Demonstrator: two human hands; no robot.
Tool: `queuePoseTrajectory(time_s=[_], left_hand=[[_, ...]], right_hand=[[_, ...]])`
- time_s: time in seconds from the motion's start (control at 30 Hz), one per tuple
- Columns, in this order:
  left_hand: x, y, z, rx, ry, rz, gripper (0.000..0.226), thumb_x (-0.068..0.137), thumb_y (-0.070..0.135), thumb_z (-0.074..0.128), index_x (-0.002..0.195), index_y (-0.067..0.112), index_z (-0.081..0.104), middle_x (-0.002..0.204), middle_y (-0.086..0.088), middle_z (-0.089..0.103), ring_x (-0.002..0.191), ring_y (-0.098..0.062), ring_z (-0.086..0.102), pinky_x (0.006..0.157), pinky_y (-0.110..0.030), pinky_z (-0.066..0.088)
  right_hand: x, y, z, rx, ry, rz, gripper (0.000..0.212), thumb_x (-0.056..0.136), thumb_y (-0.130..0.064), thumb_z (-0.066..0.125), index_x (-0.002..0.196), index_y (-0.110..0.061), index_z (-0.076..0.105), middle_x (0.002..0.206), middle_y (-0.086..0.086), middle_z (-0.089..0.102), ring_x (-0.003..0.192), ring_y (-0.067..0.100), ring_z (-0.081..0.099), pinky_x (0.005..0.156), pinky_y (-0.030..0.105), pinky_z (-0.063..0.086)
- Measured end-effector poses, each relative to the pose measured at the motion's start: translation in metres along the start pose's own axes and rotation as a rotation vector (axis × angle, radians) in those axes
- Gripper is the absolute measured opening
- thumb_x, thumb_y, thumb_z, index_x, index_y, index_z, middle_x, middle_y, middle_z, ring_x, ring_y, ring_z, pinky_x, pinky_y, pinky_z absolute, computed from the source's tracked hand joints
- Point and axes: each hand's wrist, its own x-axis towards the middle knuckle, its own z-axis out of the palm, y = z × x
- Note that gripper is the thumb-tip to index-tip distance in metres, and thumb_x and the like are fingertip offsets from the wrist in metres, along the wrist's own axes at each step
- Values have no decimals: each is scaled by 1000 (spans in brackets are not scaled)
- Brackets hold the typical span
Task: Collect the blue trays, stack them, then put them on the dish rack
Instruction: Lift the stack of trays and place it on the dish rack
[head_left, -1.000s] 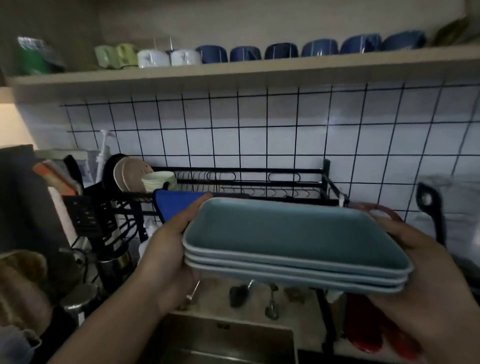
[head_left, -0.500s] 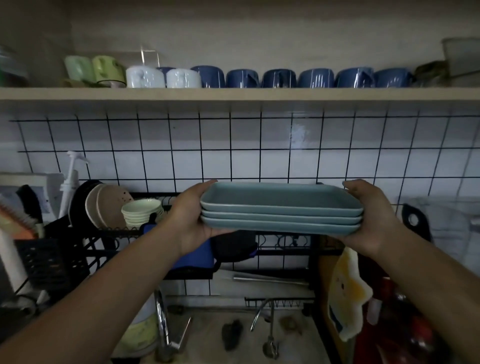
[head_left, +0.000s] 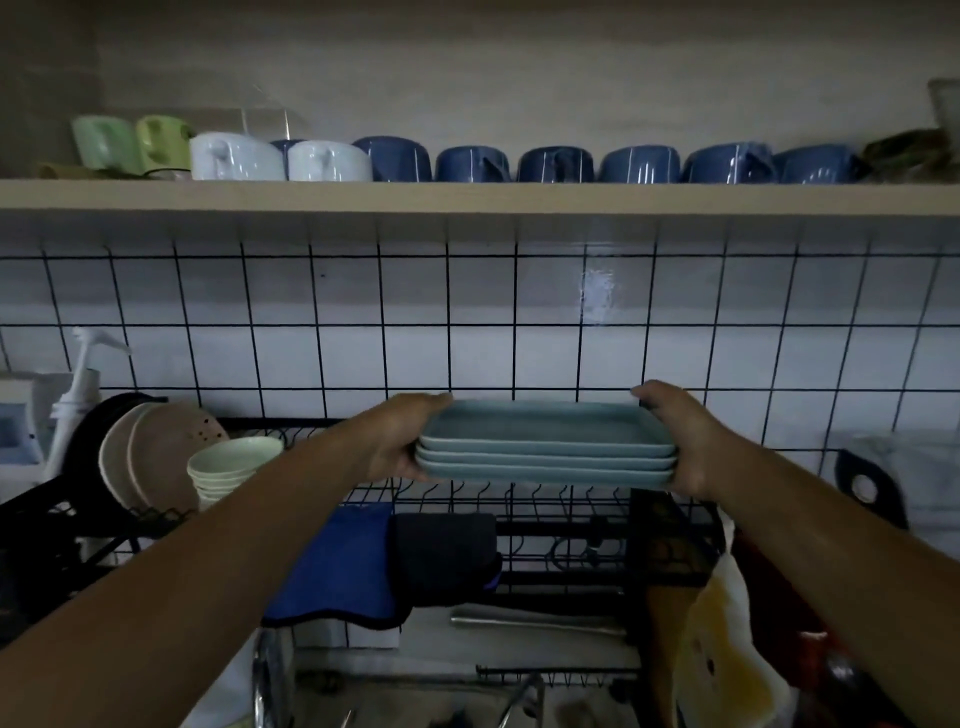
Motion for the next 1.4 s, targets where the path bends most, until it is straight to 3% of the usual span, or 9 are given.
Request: queuePoseTrajectory(time_s=[0.07, 0.17, 0.33, 0.5, 0.7, 0.8, 0.93, 1.03, 1.4], left_hand=[[13, -9, 3, 35, -2, -65, 42, 97, 42, 50, 119, 8, 59, 111, -18, 65, 86, -29, 64, 67, -41, 56], [30, -23, 5, 89, -13, -135, 50, 94, 45, 54, 124, 5, 57, 111, -19, 62, 78, -28, 62, 60, -38, 56], [52, -45, -1, 115, -23, -157, 47, 90, 47, 60, 114, 7, 62, 96, -14, 67, 68, -24, 65, 50, -28, 53], [61, -54, -5, 223, -21, -167, 35, 91, 46, 58, 99, 13, 65, 88, -7, 67, 70, -19, 62, 51, -23, 50], [61, -56, -2, 284, -52, -119, 29, 94, 40, 56, 93, 14, 68, 93, -7, 69, 79, -21, 64, 65, -29, 48], [62, -57, 0, 343, -28, -92, 30, 94, 41, 56, 99, 13, 68, 100, -8, 67, 87, -21, 62, 69, -28, 47], [67, -57, 2, 449, 4, -42, 48, 93, 45, 54, 120, 6, 63, 118, -13, 64, 101, -24, 61, 76, -30, 49], [68, -57, 5, 528, 36, -36, 58, 92, 49, 52, 129, 4, 57, 126, -15, 59, 108, -26, 58, 87, -33, 48], [69, -59, 11, 717, 55, -16, 64, 90, 55, 51, 129, 4, 51, 124, -13, 52, 95, -22, 53, 57, -26, 42]], right_hand=[[16, 8, 5, -44, 21, 3, 40, 84, -45, 61, 105, -11, 60, 92, 18, 63, 66, 29, 58, 59, 33, 47], [33, 21, 12, -119, 34, 12, 48, 82, -43, 65, 114, -8, 62, 107, 20, 61, 81, 31, 57, 71, 37, 45], [55, 40, 14, -223, 26, 53, 40, 77, -37, 70, 101, -5, 66, 90, 19, 64, 72, 30, 59, 64, 35, 45], [72, 48, 12, -284, 7, 53, 57, 73, -40, 74, 121, -12, 63, 130, 19, 55, 107, 30, 51, 75, 36, 40], [79, 50, 10, -284, -56, 62, 34, 76, -43, 70, 100, -26, 52, 121, 9, 40, 108, 25, 40, 66, 33, 34], [80, 51, 10, -294, -43, 48, 36, 76, -43, 70, 102, -22, 55, 119, 12, 46, 100, 28, 46, 69, 35, 37], [81, 53, 12, -381, 13, 5, 59, 78, -42, 69, 124, -6, 61, 128, 21, 59, 110, 36, 58, 83, 38, 43], [80, 53, 15, -423, 11, -15, 58, 79, -41, 67, 124, -4, 61, 122, 23, 63, 104, 36, 62, 80, 36, 46], [80, 53, 16, -522, 21, -47, 57, 81, -43, 66, 122, -4, 61, 122, 20, 62, 109, 37, 60, 83, 37, 45]])
